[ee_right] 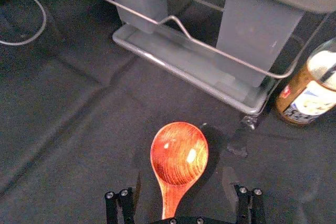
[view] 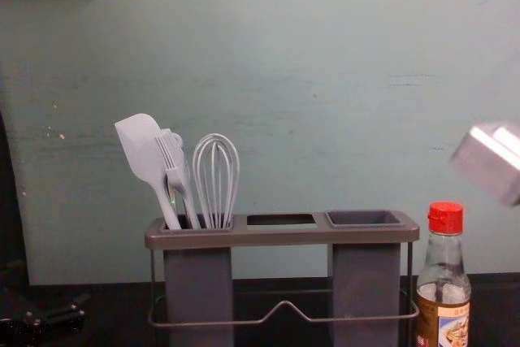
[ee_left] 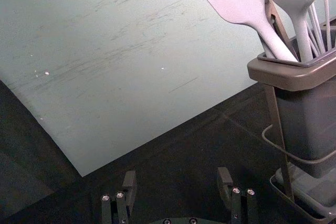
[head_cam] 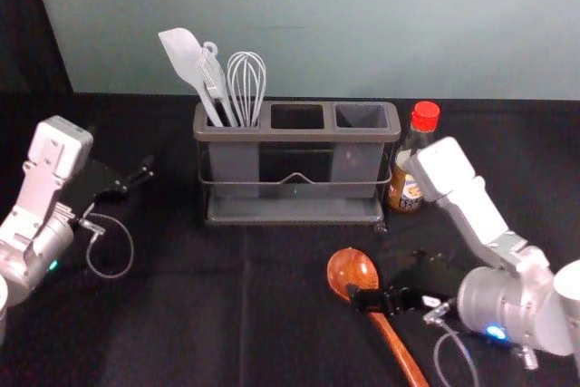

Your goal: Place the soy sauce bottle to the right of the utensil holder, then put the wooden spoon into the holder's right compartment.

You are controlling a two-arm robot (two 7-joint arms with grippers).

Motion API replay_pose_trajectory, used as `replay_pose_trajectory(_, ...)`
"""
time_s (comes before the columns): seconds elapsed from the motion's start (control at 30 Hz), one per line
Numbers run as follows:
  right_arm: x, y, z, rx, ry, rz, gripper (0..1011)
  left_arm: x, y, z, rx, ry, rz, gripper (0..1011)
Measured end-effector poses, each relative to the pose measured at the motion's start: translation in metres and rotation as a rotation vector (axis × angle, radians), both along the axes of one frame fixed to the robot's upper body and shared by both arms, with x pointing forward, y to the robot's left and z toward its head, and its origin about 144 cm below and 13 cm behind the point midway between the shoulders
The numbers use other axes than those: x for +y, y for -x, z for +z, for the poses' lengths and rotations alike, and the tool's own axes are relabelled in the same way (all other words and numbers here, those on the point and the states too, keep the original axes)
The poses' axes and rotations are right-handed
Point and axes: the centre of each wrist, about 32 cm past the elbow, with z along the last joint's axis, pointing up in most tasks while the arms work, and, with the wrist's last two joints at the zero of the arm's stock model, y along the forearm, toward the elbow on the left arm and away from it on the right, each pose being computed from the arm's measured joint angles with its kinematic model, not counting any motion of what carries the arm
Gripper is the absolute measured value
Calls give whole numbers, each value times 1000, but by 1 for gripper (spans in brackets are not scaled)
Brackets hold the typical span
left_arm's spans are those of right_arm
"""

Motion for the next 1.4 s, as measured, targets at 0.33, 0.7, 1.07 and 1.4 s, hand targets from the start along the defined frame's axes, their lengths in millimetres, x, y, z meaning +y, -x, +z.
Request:
replay_pose_trajectory(0.33,16,-15,-19,27,15,0,1003,0,0,0,0,0,0,1005)
replay_pose_trajectory(0.7,26,-25,-25,15,40,-13,1003,0,0,0,0,0,0,1005)
replay_pose_trajectory(1.07,30,-30,-25,18,43,-17,1003,0,0,0,0,0,0,1005)
replay_pose_trajectory(1.4,35,-33,-26,17,60,-9,1003,0,0,0,0,0,0,1005)
